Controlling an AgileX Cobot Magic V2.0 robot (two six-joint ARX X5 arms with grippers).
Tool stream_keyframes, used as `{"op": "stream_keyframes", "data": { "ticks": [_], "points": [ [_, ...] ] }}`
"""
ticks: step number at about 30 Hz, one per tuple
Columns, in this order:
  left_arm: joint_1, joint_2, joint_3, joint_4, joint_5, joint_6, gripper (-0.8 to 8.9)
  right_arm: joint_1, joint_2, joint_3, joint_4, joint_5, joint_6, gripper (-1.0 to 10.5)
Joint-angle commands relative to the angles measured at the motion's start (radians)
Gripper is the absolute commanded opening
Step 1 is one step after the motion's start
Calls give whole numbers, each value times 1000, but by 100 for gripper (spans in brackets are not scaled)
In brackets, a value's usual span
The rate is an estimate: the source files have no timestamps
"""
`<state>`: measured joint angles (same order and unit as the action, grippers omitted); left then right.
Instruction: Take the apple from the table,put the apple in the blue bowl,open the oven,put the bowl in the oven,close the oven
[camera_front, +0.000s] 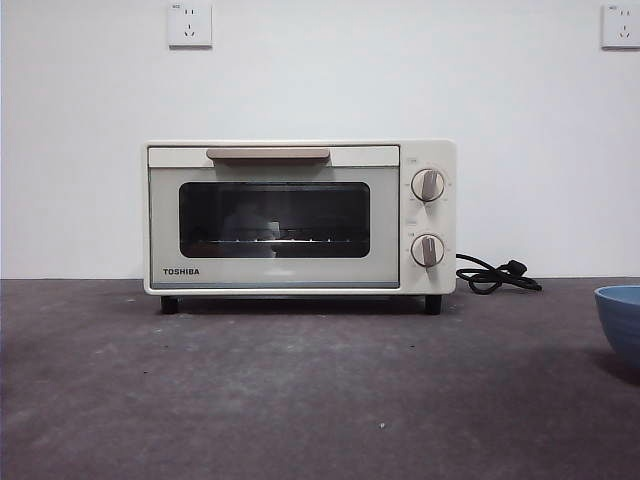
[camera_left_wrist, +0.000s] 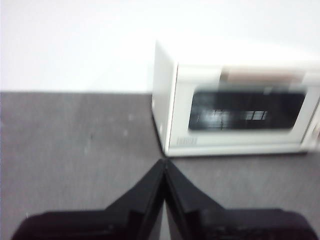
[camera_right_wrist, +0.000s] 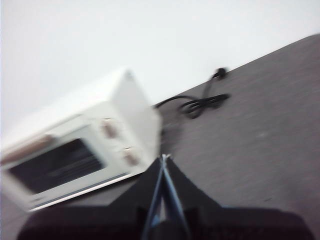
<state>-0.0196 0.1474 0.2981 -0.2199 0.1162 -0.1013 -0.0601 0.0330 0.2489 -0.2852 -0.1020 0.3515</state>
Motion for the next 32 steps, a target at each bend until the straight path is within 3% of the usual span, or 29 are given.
{"op": "stream_keyframes", "data": {
  "ticks": [1,6,10,13,20,27,32],
  "points": [
    [3,71,172,-111,3,-60,-5,1,58,143,-87,-72,128,-16],
    [3,252,503,-408,16,-92,-6,1,208,411,-344,-174,52,-13],
    [3,412,768,-690,23,-68,-6,1,346,628,-551,-202,-107,-12],
    [3,504,906,-815,44,2,-6,1,455,771,-679,-202,-220,-12],
    [-7,592,1007,-875,175,72,-6,42,647,971,-826,-216,-303,-12],
    [-40,625,1007,-906,180,86,-6,136,774,1024,-895,-224,-334,-12],
    [-84,646,1007,-936,180,87,-6,265,877,1024,-871,-230,-336,-12]
  ]
}}
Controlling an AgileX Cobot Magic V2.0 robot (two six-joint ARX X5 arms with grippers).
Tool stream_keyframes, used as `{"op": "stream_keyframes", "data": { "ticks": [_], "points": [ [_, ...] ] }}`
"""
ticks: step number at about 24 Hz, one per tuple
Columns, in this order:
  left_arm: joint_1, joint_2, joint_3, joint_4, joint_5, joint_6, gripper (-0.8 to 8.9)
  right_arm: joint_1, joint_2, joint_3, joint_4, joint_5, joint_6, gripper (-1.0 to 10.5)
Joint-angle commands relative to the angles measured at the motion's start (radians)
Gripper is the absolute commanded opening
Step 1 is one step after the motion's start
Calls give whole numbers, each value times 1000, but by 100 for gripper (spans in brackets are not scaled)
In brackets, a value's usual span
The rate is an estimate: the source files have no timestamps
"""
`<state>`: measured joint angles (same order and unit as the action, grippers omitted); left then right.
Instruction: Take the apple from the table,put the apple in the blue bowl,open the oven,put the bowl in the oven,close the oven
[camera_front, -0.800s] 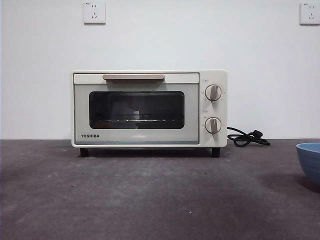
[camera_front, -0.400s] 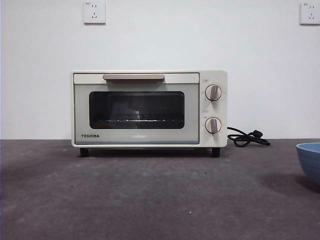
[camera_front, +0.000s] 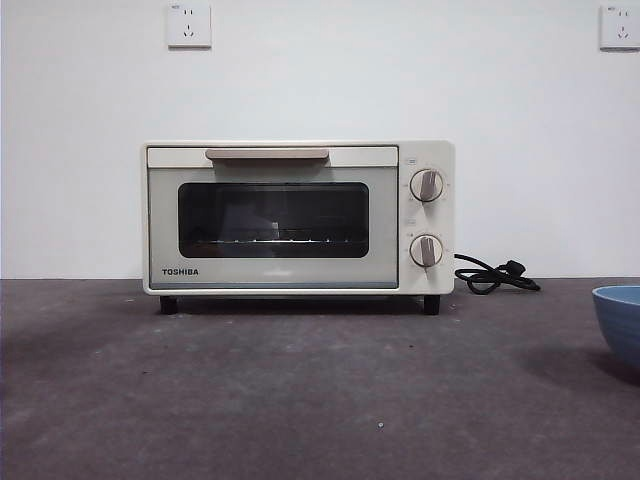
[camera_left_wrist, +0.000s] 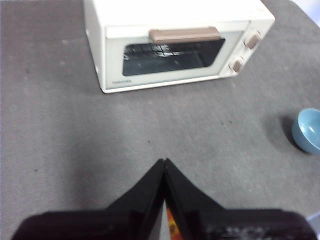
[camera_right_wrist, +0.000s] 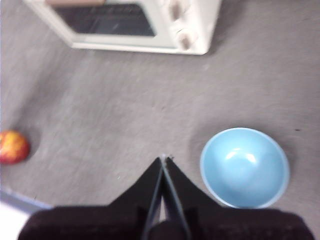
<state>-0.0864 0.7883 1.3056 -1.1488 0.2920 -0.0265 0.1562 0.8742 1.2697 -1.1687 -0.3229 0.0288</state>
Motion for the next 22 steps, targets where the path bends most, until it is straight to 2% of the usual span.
{"op": "stream_keyframes", "data": {
  "ticks": [1,5,9,12,14,18,22],
  "points": [
    [-25,8,0,-12,4,12,-6,79,54,3,14,-11,-13,-12],
    [-49,13,0,-55,4,29,-6,242,168,3,64,-2,-8,-12],
    [-58,5,0,-161,4,39,-6,474,362,16,221,34,-3,-12],
    [-58,-18,-1,-169,27,36,-6,615,541,96,262,64,-5,25],
    [-59,-34,-1,-168,64,29,-6,686,659,187,252,94,-14,144],
    [-59,-64,-1,-169,103,14,-5,779,863,410,249,101,-49,342],
    [-58,-93,-1,-169,104,6,-5,845,1023,616,251,185,-60,738]
  ]
}}
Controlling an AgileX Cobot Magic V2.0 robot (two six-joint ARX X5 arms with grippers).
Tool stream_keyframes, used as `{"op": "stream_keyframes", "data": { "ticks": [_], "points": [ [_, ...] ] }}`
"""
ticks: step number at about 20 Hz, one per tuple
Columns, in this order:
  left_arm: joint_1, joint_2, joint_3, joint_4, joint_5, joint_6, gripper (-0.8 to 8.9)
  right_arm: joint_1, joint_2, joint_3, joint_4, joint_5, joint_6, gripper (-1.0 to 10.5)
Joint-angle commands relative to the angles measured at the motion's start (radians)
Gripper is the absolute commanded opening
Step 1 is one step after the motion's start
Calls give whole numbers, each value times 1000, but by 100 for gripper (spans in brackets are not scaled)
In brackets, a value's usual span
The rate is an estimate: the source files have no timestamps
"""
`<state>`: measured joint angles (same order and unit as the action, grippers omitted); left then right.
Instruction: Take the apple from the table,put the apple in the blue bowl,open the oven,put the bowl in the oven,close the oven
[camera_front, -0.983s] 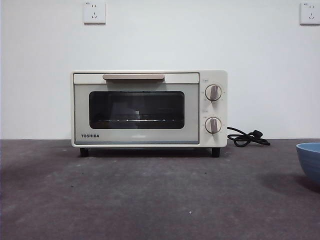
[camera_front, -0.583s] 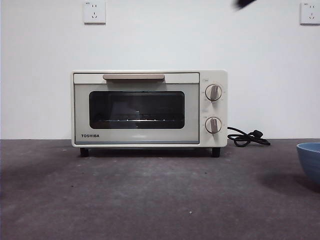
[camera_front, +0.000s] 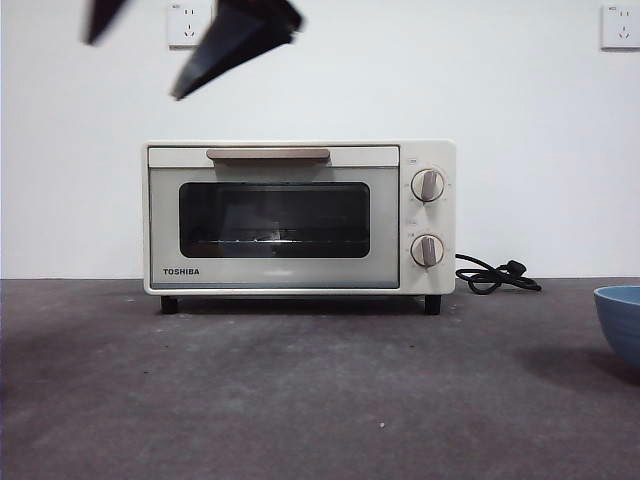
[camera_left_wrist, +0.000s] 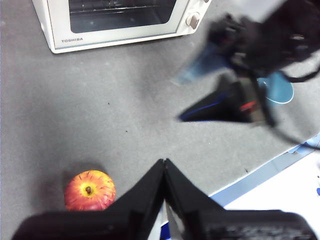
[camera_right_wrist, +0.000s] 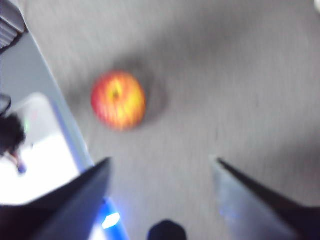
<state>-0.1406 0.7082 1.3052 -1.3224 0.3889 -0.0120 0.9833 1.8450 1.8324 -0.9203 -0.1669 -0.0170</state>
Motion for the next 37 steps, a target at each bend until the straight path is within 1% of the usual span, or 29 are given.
{"op": "stream_keyframes", "data": {
  "ticks": [1,4,8,9,10,13,16,17,21,26,29,31,34,35,36,37],
  "points": [
    [-4,-19,0,5,7,-8,-5,29,88,92,6,43,-17,779],
    [-4,-27,0,5,8,-12,-5,60,182,163,37,56,-21,792],
    [-4,-31,0,5,-5,-16,-5,90,275,167,95,69,-29,798],
    [-4,-30,0,5,-29,-18,-5,94,297,167,104,66,-37,798],
    [-4,-29,0,4,-80,-19,-5,101,324,167,118,66,-44,798],
    [-4,-29,0,4,-173,-20,-5,110,389,167,154,49,-43,797],
    [-4,-29,-1,3,-281,-19,-5,114,433,167,173,-14,-37,797],
    [-4,-28,-1,3,-292,-19,-5,118,442,167,171,-24,-34,797],
    [-5,-20,-1,4,-293,-19,-5,137,450,167,175,-27,-36,796],
    [-5,-16,-1,4,-281,-19,-5,164,504,167,204,-27,-34,796],
    [-6,-16,-1,4,-281,-19,-5,181,528,167,211,-17,-11,785],
    [-13,-15,-1,4,-281,-19,-5,189,529,167,222,-16,-13,772],
    [-20,-13,-1,3,-281,-19,-5,190,529,167,229,-14,-9,549],
    [-20,-13,-1,3,-281,-19,-5,189,529,167,229,-2,-8,464],
    [-20,-13,-1,3,-281,-19,-5,190,529,167,228,14,-2,297],
    [-20,-13,-1,3,-281,-19,-5,190,529,167,227,23,10,57]
  ]
}}
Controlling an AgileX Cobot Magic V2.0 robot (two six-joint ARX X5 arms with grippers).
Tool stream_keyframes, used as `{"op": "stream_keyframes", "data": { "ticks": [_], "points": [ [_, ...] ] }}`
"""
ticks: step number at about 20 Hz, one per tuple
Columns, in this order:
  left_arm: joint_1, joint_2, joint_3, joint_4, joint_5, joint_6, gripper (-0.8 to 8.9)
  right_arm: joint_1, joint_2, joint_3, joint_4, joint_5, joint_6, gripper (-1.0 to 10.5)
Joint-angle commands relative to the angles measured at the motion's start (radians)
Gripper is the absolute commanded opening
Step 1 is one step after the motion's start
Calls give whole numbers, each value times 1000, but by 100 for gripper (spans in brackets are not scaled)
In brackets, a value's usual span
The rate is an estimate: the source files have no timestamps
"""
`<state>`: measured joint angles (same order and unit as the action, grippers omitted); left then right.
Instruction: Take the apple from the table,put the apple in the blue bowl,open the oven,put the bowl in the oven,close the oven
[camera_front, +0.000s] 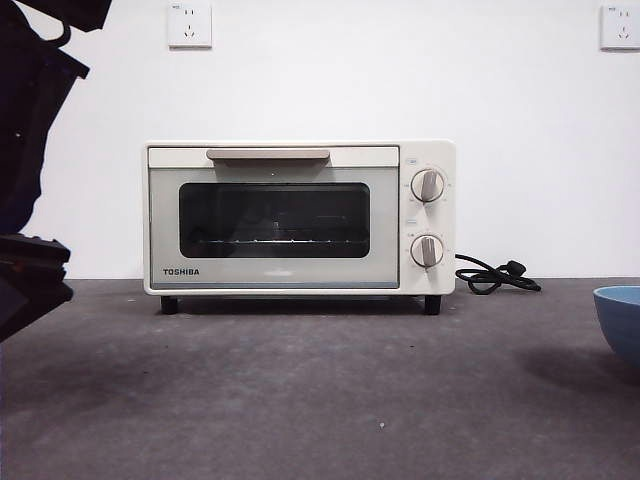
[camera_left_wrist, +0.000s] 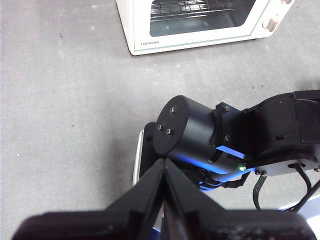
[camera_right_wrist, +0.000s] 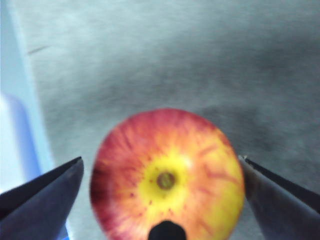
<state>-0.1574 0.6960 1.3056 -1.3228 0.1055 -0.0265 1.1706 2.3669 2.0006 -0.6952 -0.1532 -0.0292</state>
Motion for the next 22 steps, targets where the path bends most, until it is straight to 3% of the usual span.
{"op": "stream_keyframes", "data": {
  "ticks": [1,5,10,15,22],
  "points": [
    [-3,-2,-2,4,2,-4,-5,2,7,-2,6,11,31,1],
    [-4,-2,-2,4,2,-4,-5,1,-5,3,12,19,56,-11],
    [-3,-2,-2,4,3,-4,-5,0,-72,33,-96,32,51,-11],
    [-3,-2,-2,4,3,-5,-5,-7,-244,34,-291,154,-2,-11],
    [-3,18,-2,4,3,-5,-5,-50,-536,34,-462,320,-7,-10]
  ]
}}
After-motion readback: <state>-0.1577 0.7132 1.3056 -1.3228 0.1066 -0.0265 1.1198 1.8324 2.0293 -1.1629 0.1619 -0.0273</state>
